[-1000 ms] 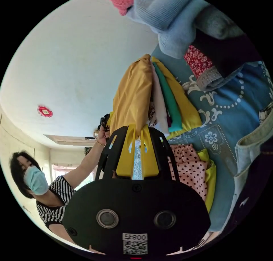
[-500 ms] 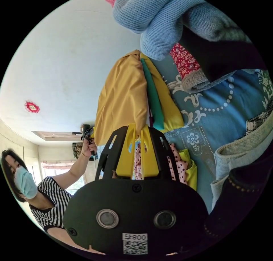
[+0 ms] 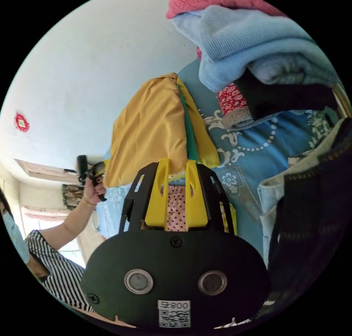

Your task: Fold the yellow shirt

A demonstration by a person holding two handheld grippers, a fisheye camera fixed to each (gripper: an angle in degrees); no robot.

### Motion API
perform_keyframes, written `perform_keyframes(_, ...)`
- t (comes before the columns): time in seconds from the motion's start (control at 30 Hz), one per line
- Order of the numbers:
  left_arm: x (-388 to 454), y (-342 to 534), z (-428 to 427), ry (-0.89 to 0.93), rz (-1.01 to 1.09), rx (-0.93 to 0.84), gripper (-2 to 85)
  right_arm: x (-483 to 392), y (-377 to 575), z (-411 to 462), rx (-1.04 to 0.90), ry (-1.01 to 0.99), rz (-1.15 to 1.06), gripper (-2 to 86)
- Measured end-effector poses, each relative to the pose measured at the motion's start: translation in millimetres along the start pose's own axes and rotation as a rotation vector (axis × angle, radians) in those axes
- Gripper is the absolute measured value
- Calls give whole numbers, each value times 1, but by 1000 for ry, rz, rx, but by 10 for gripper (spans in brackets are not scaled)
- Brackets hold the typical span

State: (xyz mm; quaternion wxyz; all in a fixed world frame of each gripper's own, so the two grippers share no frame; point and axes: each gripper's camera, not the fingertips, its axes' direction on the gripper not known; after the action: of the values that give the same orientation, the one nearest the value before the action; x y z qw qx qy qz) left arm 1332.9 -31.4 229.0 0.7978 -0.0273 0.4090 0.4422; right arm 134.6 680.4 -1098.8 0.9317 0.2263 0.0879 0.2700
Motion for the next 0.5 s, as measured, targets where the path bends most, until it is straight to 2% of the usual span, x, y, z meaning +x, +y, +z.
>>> perform_keyframes(0.07,13,24,-18,37,38,86,8,-18,21,-1,14,102,-32,87)
perform_keyframes(0.17,17,69,-27,41,-2,113,15,-40,72,0,57,242,-46,87)
perform_keyframes(0.23,14,98,-17,47,-56,48,22,-51,104,8,53,238,-35,88)
perform_keyframes(0.33,11,142,15,50,-136,-105,38,-78,149,43,-30,125,-48,90)
perform_keyframes(0.5,28,163,55,-6,-78,-201,65,-146,196,99,-86,244,-161,95)
